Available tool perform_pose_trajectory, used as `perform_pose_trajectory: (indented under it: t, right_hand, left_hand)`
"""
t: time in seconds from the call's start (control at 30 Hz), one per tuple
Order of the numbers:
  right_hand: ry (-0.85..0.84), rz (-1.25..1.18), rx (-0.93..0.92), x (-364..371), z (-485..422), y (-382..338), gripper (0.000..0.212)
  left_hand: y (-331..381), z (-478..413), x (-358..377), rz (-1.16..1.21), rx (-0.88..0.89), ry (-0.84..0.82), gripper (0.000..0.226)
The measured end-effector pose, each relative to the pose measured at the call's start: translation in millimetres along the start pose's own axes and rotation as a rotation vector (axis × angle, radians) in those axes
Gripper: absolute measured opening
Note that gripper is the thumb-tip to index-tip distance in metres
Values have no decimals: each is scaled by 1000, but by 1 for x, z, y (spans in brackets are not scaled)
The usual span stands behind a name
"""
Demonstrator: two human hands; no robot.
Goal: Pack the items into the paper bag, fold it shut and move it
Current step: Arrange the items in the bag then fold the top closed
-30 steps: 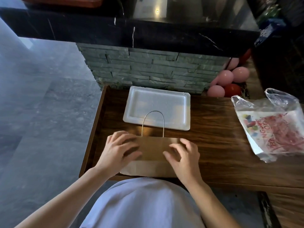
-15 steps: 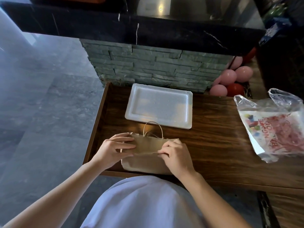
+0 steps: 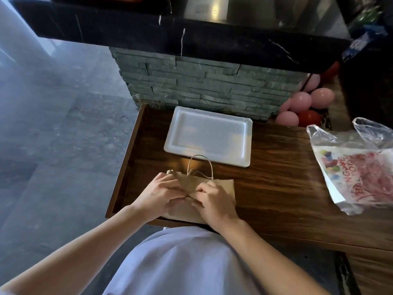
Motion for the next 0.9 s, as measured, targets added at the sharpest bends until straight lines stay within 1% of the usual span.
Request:
perform_pose_trajectory:
  t: [0.03,0.1,0.13,0.2,0.23,0.3,0.33,0.4,0.43,0.5,0.6,0.67,0.77,0.9]
  right_hand:
    - [-7,12,-6,3,-4,-1,8]
    - [-10,13,69,3,-6,19,6]
    - [-1,9,103,1,-5,32,6]
    - [-5,5,124,1,3,50,7]
    - [-8,-15,128,1,7,54,9]
    - [12,-67,178,1,13,62,15]
    - [39,-90,225,1,17,68,17]
    - [97,-140,330,-1,25,87,17]
    - [99,-181,380,0,29,95,15]
    - [42,-329,486,8,36,108,15]
    - [-62,-566,639,25,44,117,18]
    - [-104,-722,691,34,47,117,22]
    - [-116,-837,682,41,44,115,23]
    - [-76,-944,649,46,40,120,17]
  left_hand:
    - [-3,-1,0,-25,-2,-17,8]
    - [-22,4,-8,-58,-88,5,3]
    - [-32,9,-13,-61,-136,28,6]
    - [-44,17,-13,-19,-199,22,27]
    - [-48,18,-10,26,-225,-5,29]
    - [-57,20,-5,135,-287,-27,14]
    - [-66,23,-3,188,-342,-30,10]
    - [-85,34,4,325,-505,-61,20]
    - [-91,39,8,415,-594,-75,24]
    - [-95,46,19,612,-726,-97,28]
    - [-92,51,35,734,-781,-104,29]
    - [-87,53,38,795,-776,-69,30]
    - [-84,56,38,813,-795,-7,31]
    - [-77,54,32,783,-818,48,28]
Point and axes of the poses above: each hand's wrist, its own z-axis away from the middle knuckle, its own x-axis out of the palm, y = z × x, the point moved 8 cm from there along -z, towards the middle knuckle, and after that the axes turned 2 degrees about z, right-handed, at the moved point
